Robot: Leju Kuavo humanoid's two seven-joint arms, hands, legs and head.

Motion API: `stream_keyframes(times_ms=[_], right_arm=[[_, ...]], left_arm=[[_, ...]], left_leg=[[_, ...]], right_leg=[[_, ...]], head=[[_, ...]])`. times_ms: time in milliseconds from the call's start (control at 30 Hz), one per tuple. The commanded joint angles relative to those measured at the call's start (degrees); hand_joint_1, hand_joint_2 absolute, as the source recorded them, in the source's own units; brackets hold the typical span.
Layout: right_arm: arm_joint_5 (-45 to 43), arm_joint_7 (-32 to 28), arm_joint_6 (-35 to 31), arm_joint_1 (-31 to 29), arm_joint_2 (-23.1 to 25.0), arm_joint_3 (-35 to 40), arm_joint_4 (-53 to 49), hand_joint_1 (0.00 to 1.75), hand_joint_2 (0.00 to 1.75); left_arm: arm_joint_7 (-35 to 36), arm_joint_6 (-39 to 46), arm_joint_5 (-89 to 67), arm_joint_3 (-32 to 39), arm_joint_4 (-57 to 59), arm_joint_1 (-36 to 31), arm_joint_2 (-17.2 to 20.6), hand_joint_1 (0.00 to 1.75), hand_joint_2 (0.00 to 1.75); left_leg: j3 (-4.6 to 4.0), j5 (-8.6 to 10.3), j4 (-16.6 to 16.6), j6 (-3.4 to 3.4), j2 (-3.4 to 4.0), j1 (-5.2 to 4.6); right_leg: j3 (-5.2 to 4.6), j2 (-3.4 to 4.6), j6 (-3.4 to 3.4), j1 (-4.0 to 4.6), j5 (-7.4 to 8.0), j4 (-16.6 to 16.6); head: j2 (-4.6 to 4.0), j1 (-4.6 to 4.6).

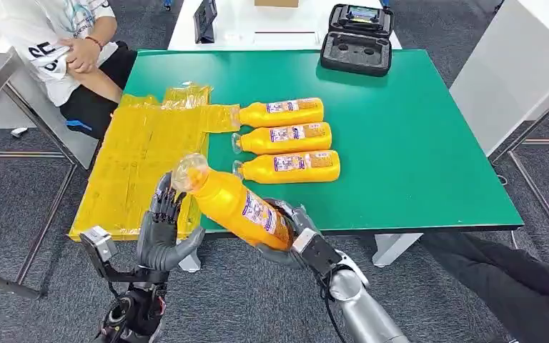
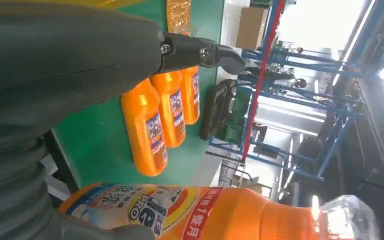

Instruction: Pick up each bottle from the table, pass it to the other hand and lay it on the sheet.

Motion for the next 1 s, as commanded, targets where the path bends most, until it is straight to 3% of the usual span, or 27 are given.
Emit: stream_keyframes(times_ms=[33, 367, 633, 1000], right_arm=[[-0.16, 0.35, 0.16, -0.50, 0.65, -1.76, 0.15, 1.75, 1.75], [2.95, 1.47, 1.85, -0.89, 2.25, -0.59, 3.18, 1.75, 1.75], [5.23, 2.09, 2.25, -1.32, 2.97, -1.03, 4.45, 1.73, 1.75], [5.22, 2.08, 2.37, -1.34, 2.80, -1.17, 4.45, 1.73, 1.75]], left_arm=[[0.13, 0.12, -0.07, -1.70, 3.92, -2.35, 0.21, 0.00, 1.75], [2.07, -2.68, 1.35, -4.52, 11.17, -4.64, -0.92, 0.00, 1.75], [4.99, -16.44, 11.19, -5.59, 13.28, -4.50, -0.87, 0.00, 1.75], [5.00, -16.67, 11.34, -5.61, 13.29, -4.36, -0.87, 0.00, 1.75]], left_leg=[[0.14, -0.03, -0.03, -0.06, -0.03, 0.00], [0.33, -0.07, -0.10, -0.09, -0.05, 0.02], [0.21, -0.05, -0.07, -0.06, 0.01, 0.03], [0.30, -0.09, -0.07, -0.09, 0.03, 0.03]], right_leg=[[0.15, -0.04, -0.05, 0.00, -0.04, -0.02], [0.34, -0.06, -0.08, 0.03, -0.09, -0.09], [0.22, 0.01, -0.06, 0.03, -0.04, -0.07], [0.29, 0.03, -0.07, 0.03, -0.07, -0.07]], head=[[0.00, -0.02], [0.00, 0.00], [0.00, 0.02], [0.00, 0.00]])
